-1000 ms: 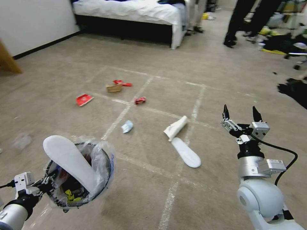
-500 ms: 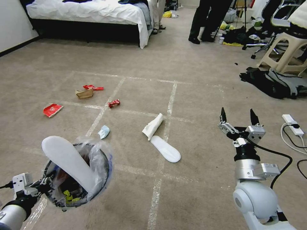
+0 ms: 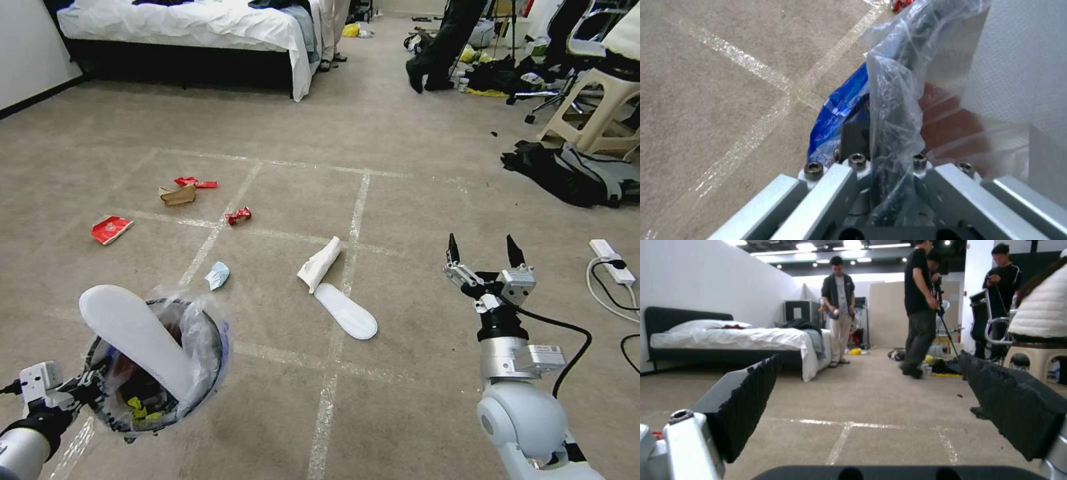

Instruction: Pick up the trash bin and place the garbage on the floor into it.

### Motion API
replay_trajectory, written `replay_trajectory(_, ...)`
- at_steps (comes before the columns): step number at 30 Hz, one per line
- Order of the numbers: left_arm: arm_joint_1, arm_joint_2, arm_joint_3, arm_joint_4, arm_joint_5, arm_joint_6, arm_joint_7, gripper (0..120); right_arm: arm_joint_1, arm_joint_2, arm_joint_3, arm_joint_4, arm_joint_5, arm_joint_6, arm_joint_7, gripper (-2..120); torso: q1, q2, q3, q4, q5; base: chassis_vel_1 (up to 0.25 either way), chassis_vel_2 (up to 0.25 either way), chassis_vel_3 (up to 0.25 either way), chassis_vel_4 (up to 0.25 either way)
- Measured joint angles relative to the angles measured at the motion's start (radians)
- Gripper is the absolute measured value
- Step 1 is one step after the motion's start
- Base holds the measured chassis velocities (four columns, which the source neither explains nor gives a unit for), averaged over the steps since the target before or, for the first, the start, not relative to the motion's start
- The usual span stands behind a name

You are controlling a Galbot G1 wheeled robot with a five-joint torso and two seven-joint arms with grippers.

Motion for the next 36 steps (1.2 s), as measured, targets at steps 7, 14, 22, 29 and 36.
replay_trajectory(7, -0.004, 0.003, 0.0, 0.01, 0.0, 0.0, 0.0, 1, 0.014, -0.013, -0.006, -0.015, 0.003, -0.001, -0.001, 100, 0.0, 0.0, 0.0, -0.0002, 0.0, -0.162, 0.153, 0.143, -0.159)
replay_trajectory(14, -0.015, 0.01, 0.0, 0.023, -0.004, 0.0, -0.001, 1, 0.022, -0.024, -0.007, -0.025, 0.007, -0.005, -0.001, 100, 0.0, 0.0, 0.0, -0.0003, -0.0001, -0.221, 0.224, 0.218, -0.209)
replay_trajectory(22, -0.023, 0.021, -0.002, 0.034, -0.014, 0.0, -0.008, 1, 0.034, -0.027, -0.018, -0.037, 0.012, -0.006, -0.002, 100, 0.0, 0.0, 0.0, 0.0001, 0.0001, -0.141, 0.14, 0.143, -0.145)
replay_trajectory(29, -0.028, 0.023, -0.004, 0.042, -0.019, 0.001, -0.009, 1, 0.038, -0.029, -0.028, -0.041, 0.012, -0.015, -0.003, 100, 0.0, 0.0, 0.0, 0.0, 0.0, -0.019, 0.003, 0.013, -0.012)
replay_trajectory(36, -0.033, 0.02, 0.001, 0.048, -0.017, 0.001, -0.009, 1, 0.036, -0.05, -0.029, -0.041, 0.025, -0.031, 0.008, 100, 0.0, 0.0, 0.0, -0.0001, 0.0, 0.0, 0.0, 0.0, 0.0)
